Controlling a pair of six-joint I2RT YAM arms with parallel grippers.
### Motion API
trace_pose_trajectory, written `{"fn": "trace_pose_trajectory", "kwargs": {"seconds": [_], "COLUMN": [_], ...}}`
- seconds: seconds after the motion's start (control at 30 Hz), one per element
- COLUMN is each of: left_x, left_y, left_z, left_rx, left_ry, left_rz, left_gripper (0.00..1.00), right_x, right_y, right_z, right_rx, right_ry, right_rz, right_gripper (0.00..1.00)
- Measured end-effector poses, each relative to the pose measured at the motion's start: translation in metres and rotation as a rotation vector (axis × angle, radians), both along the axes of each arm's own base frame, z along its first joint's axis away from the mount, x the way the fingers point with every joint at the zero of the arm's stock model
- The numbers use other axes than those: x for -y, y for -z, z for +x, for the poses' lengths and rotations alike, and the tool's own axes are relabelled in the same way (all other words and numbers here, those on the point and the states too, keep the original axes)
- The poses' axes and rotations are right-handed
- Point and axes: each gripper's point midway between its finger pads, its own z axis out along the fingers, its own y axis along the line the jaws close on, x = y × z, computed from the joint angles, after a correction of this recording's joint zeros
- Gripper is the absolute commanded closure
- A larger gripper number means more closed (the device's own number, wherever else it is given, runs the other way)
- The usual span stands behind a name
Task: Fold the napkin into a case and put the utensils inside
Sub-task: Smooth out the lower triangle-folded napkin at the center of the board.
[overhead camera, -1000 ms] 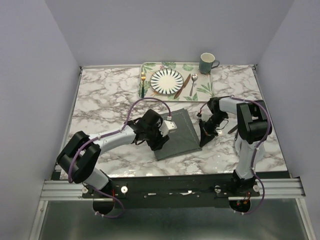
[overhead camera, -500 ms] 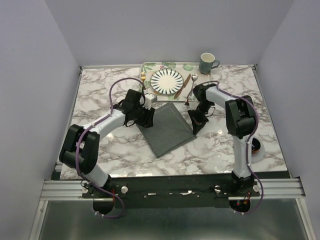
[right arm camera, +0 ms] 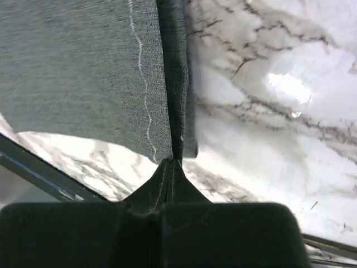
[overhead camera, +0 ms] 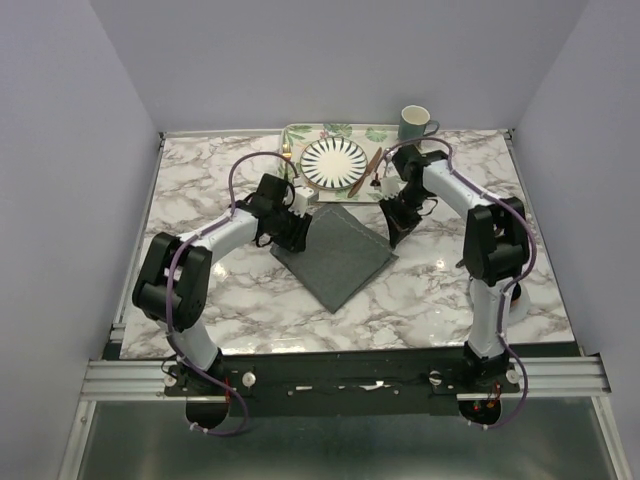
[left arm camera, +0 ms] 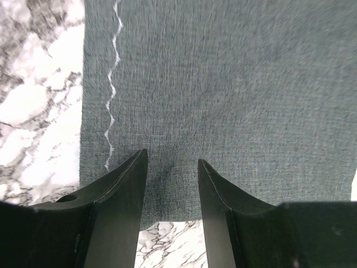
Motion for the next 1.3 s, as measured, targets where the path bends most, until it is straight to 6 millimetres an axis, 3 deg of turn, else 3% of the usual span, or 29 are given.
{"fn": "trace_pose_trajectory", "kwargs": {"seconds": [0.1,0.23,0.33,0.47,0.57,0.77,0.93,1.2,1.3], "left_x": [-0.003,-0.008,-0.026,-0.053,-0.056,-0.048,-0.043,-0.039,-0.038], "left_y": [0.011,0.012,-0.002,-0.029,-0.036,-0.012,-0.012,0.002,0.007], "left_z": [-0.006,-0.012,-0.012,-0.001,0.001,-0.020,-0.017,-0.012,-0.012], "left_rx": [-0.037,-0.064,-0.099,-0.108,-0.151,-0.352,-0.412,-0.483,-0.505], "left_ry": [0.004,-0.014,-0.132,-0.337,-0.454,-0.639,-0.729,-0.813,-0.832], "left_rz": [0.022,0.000,-0.086,-0.211,-0.291,-0.376,-0.439,-0.478,-0.479], "left_gripper": [0.42,0.36,0.26,0.24,0.25,0.30,0.35,0.37,0.37], "right_x": [0.000,0.012,0.022,0.025,0.028,0.028,0.029,0.024,0.019], "right_y": [-0.015,0.005,0.037,0.039,0.038,0.038,0.029,-0.016,-0.021], "right_z": [-0.013,-0.033,-0.034,-0.031,-0.026,-0.025,-0.023,-0.013,-0.011], "right_rx": [0.015,-0.044,-0.098,-0.103,-0.082,-0.075,-0.043,0.086,0.097], "right_ry": [0.001,0.000,-0.005,-0.014,-0.025,-0.045,-0.061,-0.050,-0.045], "right_rz": [0.031,-0.020,-0.091,-0.117,-0.132,-0.133,-0.135,-0.085,-0.062], "right_gripper": [0.99,0.99,0.99,0.98,0.90,0.62,0.61,0.61,0.62]}}
